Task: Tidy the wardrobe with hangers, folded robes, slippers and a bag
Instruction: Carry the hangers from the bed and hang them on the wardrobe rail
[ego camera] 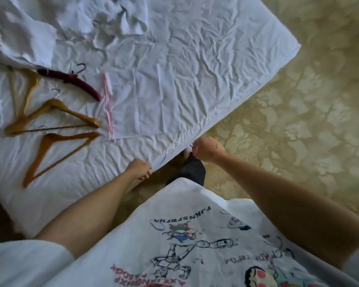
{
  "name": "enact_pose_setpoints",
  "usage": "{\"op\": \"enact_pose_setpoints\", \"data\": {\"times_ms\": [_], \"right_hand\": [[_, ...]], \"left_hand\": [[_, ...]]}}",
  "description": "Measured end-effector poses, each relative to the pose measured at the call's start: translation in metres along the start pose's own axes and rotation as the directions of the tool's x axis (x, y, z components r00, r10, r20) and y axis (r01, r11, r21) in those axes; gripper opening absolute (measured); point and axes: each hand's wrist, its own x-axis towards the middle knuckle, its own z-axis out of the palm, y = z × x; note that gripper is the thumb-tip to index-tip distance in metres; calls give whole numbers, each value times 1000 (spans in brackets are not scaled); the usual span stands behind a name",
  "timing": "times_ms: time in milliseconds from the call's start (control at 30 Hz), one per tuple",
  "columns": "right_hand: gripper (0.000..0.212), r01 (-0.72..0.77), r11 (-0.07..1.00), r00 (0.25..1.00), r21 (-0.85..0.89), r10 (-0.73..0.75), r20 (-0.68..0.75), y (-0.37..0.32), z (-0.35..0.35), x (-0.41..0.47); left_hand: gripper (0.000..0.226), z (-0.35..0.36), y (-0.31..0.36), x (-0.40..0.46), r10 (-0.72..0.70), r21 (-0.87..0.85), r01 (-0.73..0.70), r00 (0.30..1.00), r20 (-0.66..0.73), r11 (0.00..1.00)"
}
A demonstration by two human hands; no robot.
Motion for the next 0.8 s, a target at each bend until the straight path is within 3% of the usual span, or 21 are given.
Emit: {"op": "enact_pose_setpoints", "data": {"times_ms": [267, 433, 600, 800], "right_hand": [[21, -17, 991, 997, -134, 27, 75, 129, -115, 85], [22, -31, 964, 981, -263, 80, 179, 187, -171, 134], [22, 155, 930, 958, -334, -60, 279, 169, -227, 190], [24, 381, 872, 902, -308, -278, 330, 86, -264, 254]], "left_hand": [[22, 17, 162, -5, 140, -133, -143, 990, -33, 981], [22, 17, 227, 7, 100, -279, -114, 993, -65, 954], [19, 10, 260, 13, -58, -455, -40, 978, -199, 889], [19, -17, 275, 18, -192, -558, -16, 930, -312, 829]]}}
